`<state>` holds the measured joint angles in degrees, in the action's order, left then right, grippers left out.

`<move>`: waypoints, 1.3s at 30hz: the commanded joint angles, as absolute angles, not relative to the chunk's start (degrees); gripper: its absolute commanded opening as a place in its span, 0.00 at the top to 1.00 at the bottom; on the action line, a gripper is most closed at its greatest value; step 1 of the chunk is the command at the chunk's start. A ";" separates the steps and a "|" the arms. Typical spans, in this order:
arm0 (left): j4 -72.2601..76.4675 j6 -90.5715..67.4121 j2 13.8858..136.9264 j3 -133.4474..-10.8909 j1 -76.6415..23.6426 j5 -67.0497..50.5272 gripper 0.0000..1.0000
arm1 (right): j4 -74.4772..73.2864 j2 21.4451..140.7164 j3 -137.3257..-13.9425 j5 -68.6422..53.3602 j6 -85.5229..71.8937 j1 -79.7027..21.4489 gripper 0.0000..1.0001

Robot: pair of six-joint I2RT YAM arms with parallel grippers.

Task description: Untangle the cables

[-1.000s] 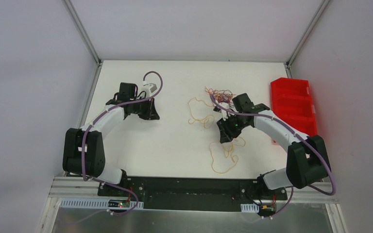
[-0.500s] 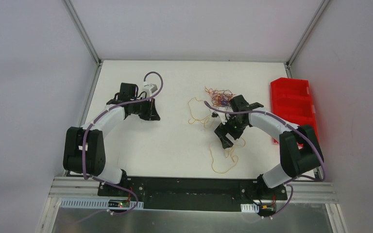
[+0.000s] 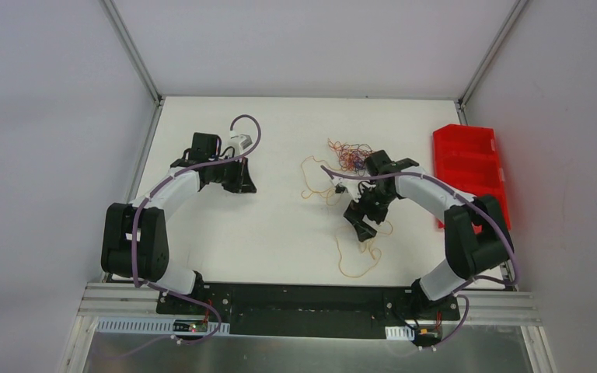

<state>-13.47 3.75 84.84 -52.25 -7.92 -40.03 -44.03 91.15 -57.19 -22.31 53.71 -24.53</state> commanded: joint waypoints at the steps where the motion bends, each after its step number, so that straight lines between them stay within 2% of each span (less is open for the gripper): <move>1: -14.59 4.13 84.52 -53.45 -8.44 -41.74 0.98 | -52.92 86.49 -58.61 -24.60 61.56 -23.73 0.06; 4: -14.59 3.98 85.10 -53.64 -8.44 -41.89 0.97 | -45.83 84.87 -53.93 -19.99 62.53 -23.72 0.07; 7: -14.59 3.70 85.36 -54.05 -8.53 -41.82 0.97 | -36.86 85.65 -50.81 -16.62 60.56 -23.91 0.14; 11: -14.59 3.86 85.22 -54.27 -8.53 -41.42 0.97 | -28.89 86.51 -47.78 -14.96 59.73 -25.31 0.22; 14: -14.55 3.70 85.02 -54.14 -8.53 -41.36 0.97 | -24.72 86.05 -46.05 -15.74 58.29 -26.60 0.23; 21: -14.59 3.45 84.73 -53.29 -8.58 -41.40 0.97 | -30.63 84.61 -49.49 -25.47 51.47 -29.01 0.21; 28: -14.48 3.08 85.14 -53.43 -8.61 -41.09 0.97 | -23.91 88.23 -46.49 -19.29 50.14 -32.14 0.28; 30: -14.51 3.32 84.71 -53.30 -8.62 -41.06 0.97 | -24.42 88.80 -46.47 -18.31 51.53 -32.40 0.26; 34: -14.50 3.69 84.50 -52.87 -8.66 -40.97 0.97 | -29.26 86.90 -47.41 -19.93 53.24 -32.38 0.16; 39: -14.44 2.97 85.36 -53.11 -8.70 -41.06 0.97 | -28.37 86.03 -45.52 -17.26 52.68 -32.35 0.21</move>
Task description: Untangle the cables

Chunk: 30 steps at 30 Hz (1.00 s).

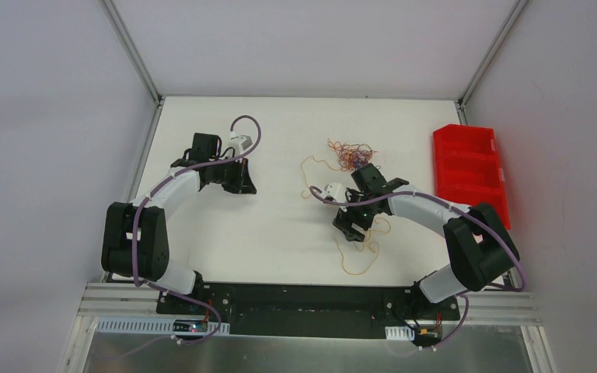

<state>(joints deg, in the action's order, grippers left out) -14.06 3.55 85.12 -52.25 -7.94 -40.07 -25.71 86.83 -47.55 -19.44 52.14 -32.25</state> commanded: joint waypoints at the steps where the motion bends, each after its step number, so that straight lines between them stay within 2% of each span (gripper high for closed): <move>1: -14.42 2.91 85.34 -53.21 -8.70 -41.05 0.97 | -27.67 86.16 -44.69 -16.34 53.18 -32.34 0.21; 5: -14.41 2.94 85.00 -53.21 -8.70 -40.94 0.97 | -27.41 85.78 -42.34 -15.97 54.94 -32.30 0.26; 9: -14.42 2.92 84.90 -53.24 -8.71 -40.77 0.97 | -25.71 86.42 -41.46 -15.68 53.80 -32.33 0.43; 10: -14.39 2.86 84.98 -53.32 -8.76 -40.75 0.97 | -25.48 86.79 -41.48 -15.53 53.56 -32.30 0.50; 11: -14.41 2.82 85.03 -53.43 -8.71 -40.62 0.97 | -25.20 87.21 -41.52 -15.23 53.46 -32.33 0.62; 13: -14.41 2.79 84.93 -53.67 -8.70 -40.56 0.97 | -26.04 88.12 -41.76 -14.60 53.80 -32.30 0.75; 15: -14.41 2.81 84.74 -53.86 -8.70 -40.40 0.97 | -27.22 88.45 -42.13 -14.78 53.81 -32.27 0.97; 16: -14.41 2.81 84.63 -53.87 -8.70 -40.32 0.97 | -27.58 88.17 -42.41 -15.03 53.28 -32.32 1.00; 20: -14.37 2.75 84.38 -53.76 -8.71 -40.26 0.97 | -29.71 84.37 -46.16 -15.91 49.90 -31.44 1.00; 24: -14.41 2.64 84.11 -53.88 -8.70 -40.41 0.97 | -36.10 80.08 -55.78 -18.76 46.90 -26.92 1.00; 27: -14.46 2.72 84.15 -53.96 -8.70 -40.47 0.97 | -42.82 78.13 -61.82 -21.41 47.94 -23.48 1.00; 30: -14.42 2.73 84.61 -54.18 -8.79 -40.63 0.97 | -47.57 77.28 -62.88 -21.45 51.63 -22.71 1.00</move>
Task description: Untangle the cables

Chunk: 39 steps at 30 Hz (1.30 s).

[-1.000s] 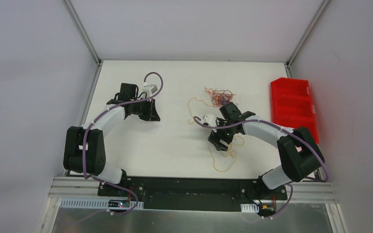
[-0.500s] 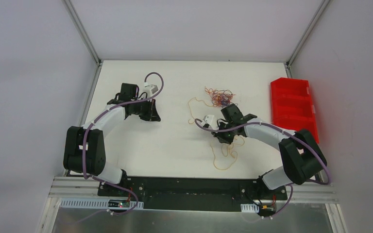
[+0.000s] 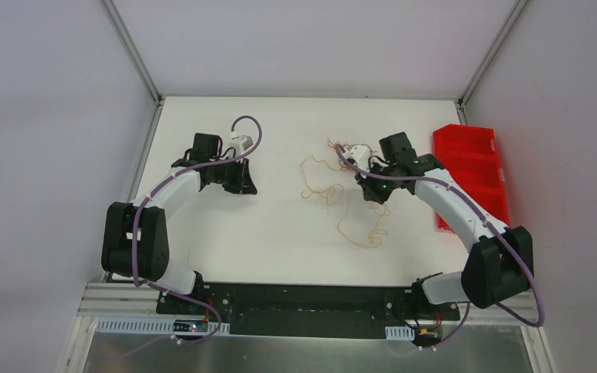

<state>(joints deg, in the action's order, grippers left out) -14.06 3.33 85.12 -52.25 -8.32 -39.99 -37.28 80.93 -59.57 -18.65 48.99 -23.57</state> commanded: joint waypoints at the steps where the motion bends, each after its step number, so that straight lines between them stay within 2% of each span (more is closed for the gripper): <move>1: -14.34 2.72 84.82 -54.28 -8.85 -40.63 0.97 | -48.34 76.98 -62.28 -21.24 52.77 -22.76 1.00; 12: -14.15 2.92 84.07 -53.07 -8.97 -40.52 0.97 | -46.88 79.71 -52.11 -13.92 58.49 -22.39 1.00; 13: -14.13 2.79 84.22 -53.14 -8.96 -40.54 0.97 | -45.41 80.24 -51.38 -12.81 58.02 -22.41 0.96; 14: -14.15 2.74 84.28 -53.20 -8.96 -40.64 0.97 | -44.03 80.91 -50.85 -11.88 57.76 -22.32 0.88; 16: -14.15 2.58 84.52 -53.42 -8.96 -40.63 0.97 | -41.58 82.27 -50.78 -10.41 56.42 -22.40 0.61; 18: -14.15 2.55 84.55 -53.63 -8.93 -40.64 0.97 | -41.18 83.74 -52.04 -10.37 54.32 -22.37 0.39; 19: -14.15 2.57 84.49 -53.63 -8.96 -40.62 0.97 | -41.53 84.22 -52.72 -11.01 53.20 -22.30 0.32; 21: -14.15 2.63 84.53 -53.64 -8.96 -40.67 0.97 | -41.90 84.71 -53.09 -12.84 52.10 -22.29 0.24; 24: -14.15 2.72 84.38 -53.46 -9.00 -40.52 0.97 | -41.76 84.79 -51.45 -15.83 53.05 -22.38 0.22; 28: -14.12 2.51 84.71 -53.54 -8.96 -40.64 0.97 | -38.80 86.89 -49.61 -15.46 54.69 -23.36 0.25; 32: -14.15 2.28 84.74 -53.97 -8.97 -40.57 0.97 | -38.19 90.25 -49.83 -15.86 56.22 -23.45 0.34; 35: -14.23 2.34 84.12 -54.02 -8.96 -40.33 0.97 | -39.58 91.15 -50.77 -16.41 56.52 -23.47 0.56; 36: -14.24 2.43 83.85 -53.97 -8.99 -40.27 0.97 | -40.42 90.99 -51.20 -16.17 56.46 -23.36 0.67; 38: -14.52 2.42 83.32 -53.99 -8.97 -40.38 0.96 | -42.80 89.69 -52.85 -16.26 55.60 -23.06 0.96; 39: -14.77 2.46 82.99 -54.13 -8.96 -40.60 0.95 | -44.42 88.62 -54.19 -16.82 54.84 -22.54 1.00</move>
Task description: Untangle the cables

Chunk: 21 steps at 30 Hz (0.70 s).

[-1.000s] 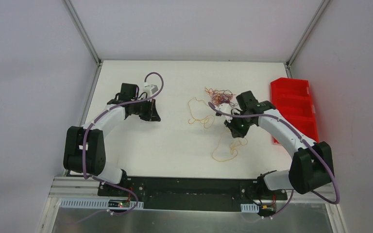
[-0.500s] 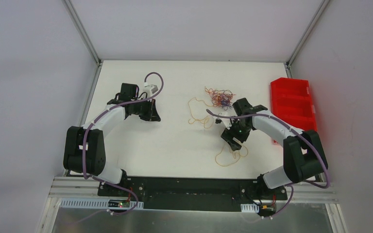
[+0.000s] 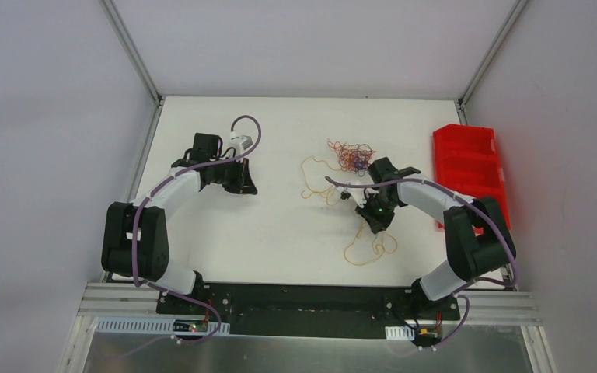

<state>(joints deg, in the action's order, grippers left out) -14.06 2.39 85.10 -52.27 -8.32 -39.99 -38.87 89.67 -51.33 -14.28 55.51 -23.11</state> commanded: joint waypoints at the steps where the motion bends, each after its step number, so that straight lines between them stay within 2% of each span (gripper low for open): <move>1: -15.07 2.35 82.66 -54.36 -8.99 -40.69 0.93 | -46.06 86.91 -55.71 -18.04 54.01 -21.53 1.00; 3: -15.55 1.93 81.76 -54.79 -9.10 -40.85 0.87 | -48.99 82.65 -59.88 -20.60 51.88 -18.12 1.00; 5: -16.07 1.62 80.74 -55.41 -9.29 -40.87 0.74 | -50.19 79.54 -63.45 -22.82 50.12 -14.47 1.00; 13: -18.53 1.74 76.61 -59.48 -10.37 -37.05 0.07 | -53.41 77.02 -79.56 -30.75 43.46 1.05 1.00; 15: -19.24 2.05 75.84 -60.73 -10.43 -36.63 0.01 | -53.52 78.67 -85.41 -32.03 41.06 5.97 1.00; 21: -20.68 1.48 75.24 -64.04 -10.46 -36.12 0.01 | -57.42 89.31 -104.36 -33.20 41.84 18.76 1.00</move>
<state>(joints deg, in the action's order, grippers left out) -18.90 1.54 76.79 -60.90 -9.82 -36.91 -53.45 83.09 -93.65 -30.24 42.59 13.02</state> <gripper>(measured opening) 0.990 0.010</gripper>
